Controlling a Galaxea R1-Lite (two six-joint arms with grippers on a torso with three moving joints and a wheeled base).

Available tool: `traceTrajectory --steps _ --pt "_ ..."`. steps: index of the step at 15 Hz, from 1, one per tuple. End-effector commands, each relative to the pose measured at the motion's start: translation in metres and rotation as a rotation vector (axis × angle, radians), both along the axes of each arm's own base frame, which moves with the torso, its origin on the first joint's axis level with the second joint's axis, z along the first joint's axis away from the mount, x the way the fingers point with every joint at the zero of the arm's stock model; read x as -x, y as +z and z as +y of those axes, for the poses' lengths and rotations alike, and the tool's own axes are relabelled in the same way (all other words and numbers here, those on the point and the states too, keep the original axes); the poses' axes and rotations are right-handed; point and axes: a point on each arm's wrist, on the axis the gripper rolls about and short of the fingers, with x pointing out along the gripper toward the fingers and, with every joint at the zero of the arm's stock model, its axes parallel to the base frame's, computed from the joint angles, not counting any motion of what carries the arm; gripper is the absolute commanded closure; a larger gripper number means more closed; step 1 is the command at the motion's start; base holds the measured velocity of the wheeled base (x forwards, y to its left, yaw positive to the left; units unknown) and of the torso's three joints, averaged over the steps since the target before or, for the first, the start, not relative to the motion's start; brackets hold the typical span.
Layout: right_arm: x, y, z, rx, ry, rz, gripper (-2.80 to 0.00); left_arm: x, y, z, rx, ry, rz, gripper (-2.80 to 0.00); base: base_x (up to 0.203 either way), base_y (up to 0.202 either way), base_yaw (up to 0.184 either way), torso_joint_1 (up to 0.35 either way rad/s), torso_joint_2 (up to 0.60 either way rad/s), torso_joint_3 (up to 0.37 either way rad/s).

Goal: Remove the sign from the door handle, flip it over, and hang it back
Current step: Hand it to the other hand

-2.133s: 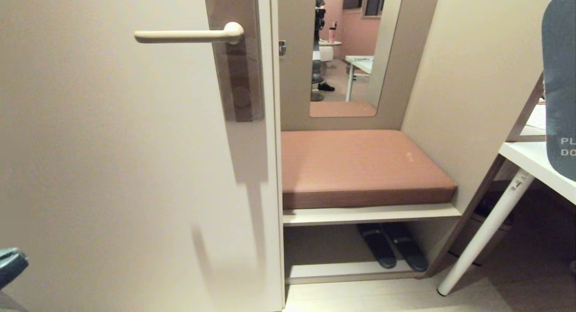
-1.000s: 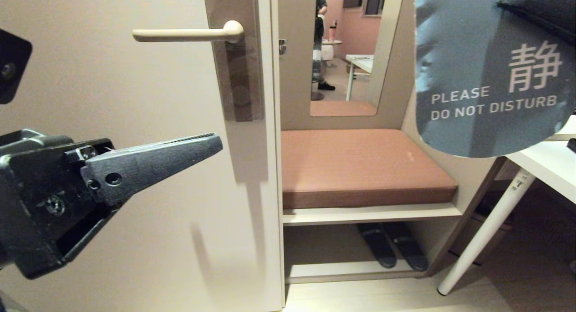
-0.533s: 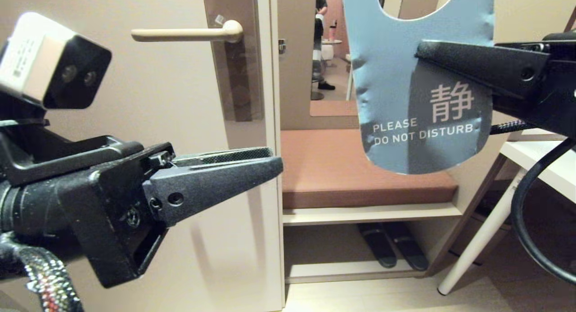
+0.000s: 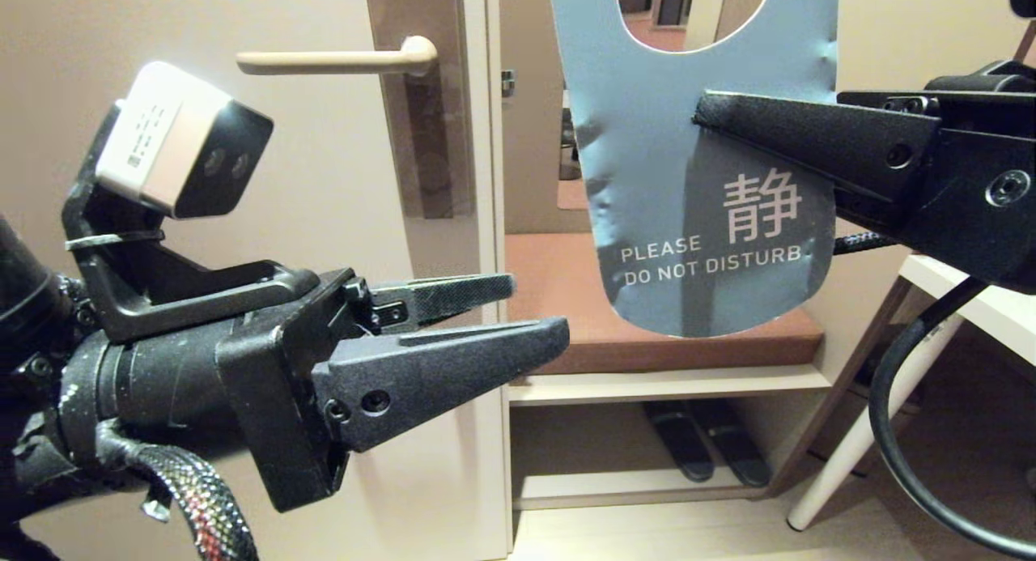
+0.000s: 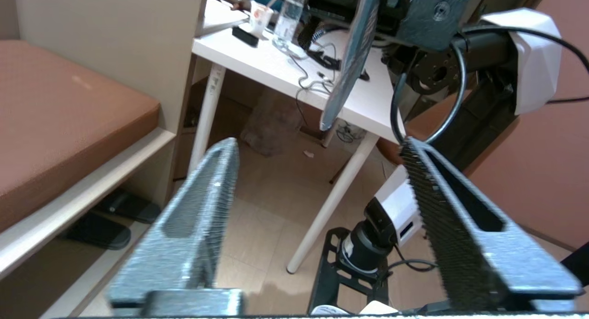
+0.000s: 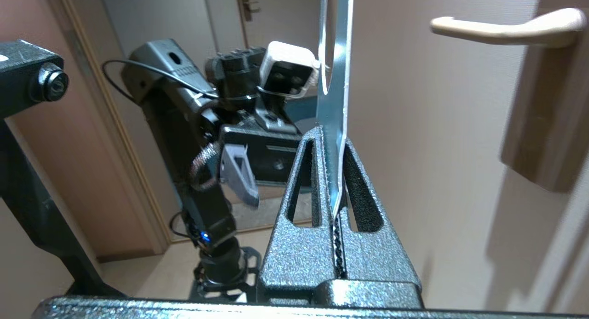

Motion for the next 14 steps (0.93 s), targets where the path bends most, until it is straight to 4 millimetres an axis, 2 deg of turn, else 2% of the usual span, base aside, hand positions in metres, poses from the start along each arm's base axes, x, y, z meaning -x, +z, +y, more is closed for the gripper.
traceTrajectory --steps 1,5,9,14 --pt "0.001 -0.002 0.004 0.001 0.014 0.007 0.0 -0.002 -0.003 -0.003 -0.006 -0.007 0.007 -2.8 0.0 0.0 0.0 0.0 0.0 0.0" --pt "0.003 0.0 0.008 -0.006 0.015 0.007 0.0 -0.007 -0.003 -0.009 0.023 -0.009 -0.036 -2.8 0.0 0.0 0.0 0.0 0.0 0.0" --pt "0.005 0.002 0.009 -0.011 0.024 0.002 0.0 -0.002 -0.017 -0.011 -0.032 -0.019 -0.112 -2.8 0.0 0.0 0.0 0.0 0.0 0.0" --pt "0.007 -0.003 0.025 -0.022 0.074 -0.008 0.0 -0.002 -0.015 -0.011 -0.026 -0.017 -0.122 -2.8 0.0 0.0 0.0 0.0 0.0 0.0"
